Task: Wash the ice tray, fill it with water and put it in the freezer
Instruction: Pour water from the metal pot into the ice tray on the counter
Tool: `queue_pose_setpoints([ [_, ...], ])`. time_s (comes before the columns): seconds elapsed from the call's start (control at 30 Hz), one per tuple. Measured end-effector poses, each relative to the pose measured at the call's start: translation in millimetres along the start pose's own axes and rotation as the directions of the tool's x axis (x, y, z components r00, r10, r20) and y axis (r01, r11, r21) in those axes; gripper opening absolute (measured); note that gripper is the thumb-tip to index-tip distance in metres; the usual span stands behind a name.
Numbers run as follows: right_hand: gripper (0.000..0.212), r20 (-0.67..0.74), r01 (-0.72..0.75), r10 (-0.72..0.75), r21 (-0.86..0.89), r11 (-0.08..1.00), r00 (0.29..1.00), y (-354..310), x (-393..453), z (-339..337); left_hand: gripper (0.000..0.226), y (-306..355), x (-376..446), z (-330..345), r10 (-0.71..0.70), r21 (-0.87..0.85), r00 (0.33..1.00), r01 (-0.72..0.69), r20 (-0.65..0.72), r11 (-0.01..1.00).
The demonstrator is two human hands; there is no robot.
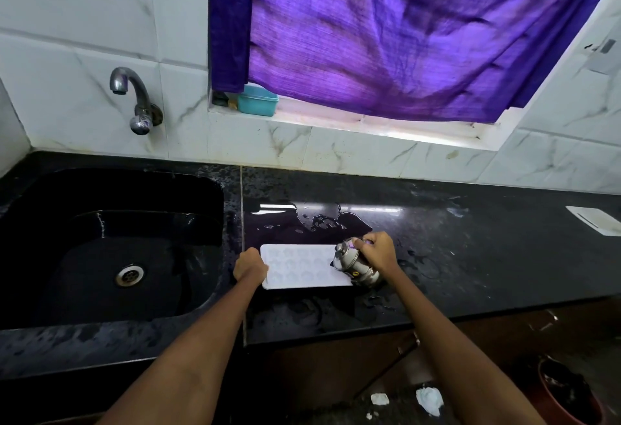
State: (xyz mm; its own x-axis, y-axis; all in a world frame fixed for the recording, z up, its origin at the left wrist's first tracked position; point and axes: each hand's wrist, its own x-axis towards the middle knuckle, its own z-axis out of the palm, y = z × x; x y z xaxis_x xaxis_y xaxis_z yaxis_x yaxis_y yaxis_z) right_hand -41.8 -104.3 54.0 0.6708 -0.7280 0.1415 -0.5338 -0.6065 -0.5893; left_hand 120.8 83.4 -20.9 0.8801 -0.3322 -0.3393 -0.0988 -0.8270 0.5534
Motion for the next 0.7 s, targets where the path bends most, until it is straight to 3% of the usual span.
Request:
queue_pose_setpoints([
  [0.27,0.061,-0.067,-0.046,0.054,0.126,0.991,0.996,-3.6,10.7,-17.9,0.036,1.4,-1.0,0.7,0.005,0.030,1.000,-0.005,-0.009,1.000],
  [0.53,0.056,0.012,0.059,-0.058,-0.202,0.978,0.998,-2.0,1.1,-15.0,0.033,0.8,-2.9,-0.2,0.005,0.025,1.000,-0.005,-0.012,1.000],
  [0.7,0.054,0.026,0.042,-0.036,-0.279,0.959,0.999,2.8,-4.5,-6.6,0.034,3.2,-5.5,-0.7,0.028,0.057,0.999,-0.026,-0.017,0.998],
])
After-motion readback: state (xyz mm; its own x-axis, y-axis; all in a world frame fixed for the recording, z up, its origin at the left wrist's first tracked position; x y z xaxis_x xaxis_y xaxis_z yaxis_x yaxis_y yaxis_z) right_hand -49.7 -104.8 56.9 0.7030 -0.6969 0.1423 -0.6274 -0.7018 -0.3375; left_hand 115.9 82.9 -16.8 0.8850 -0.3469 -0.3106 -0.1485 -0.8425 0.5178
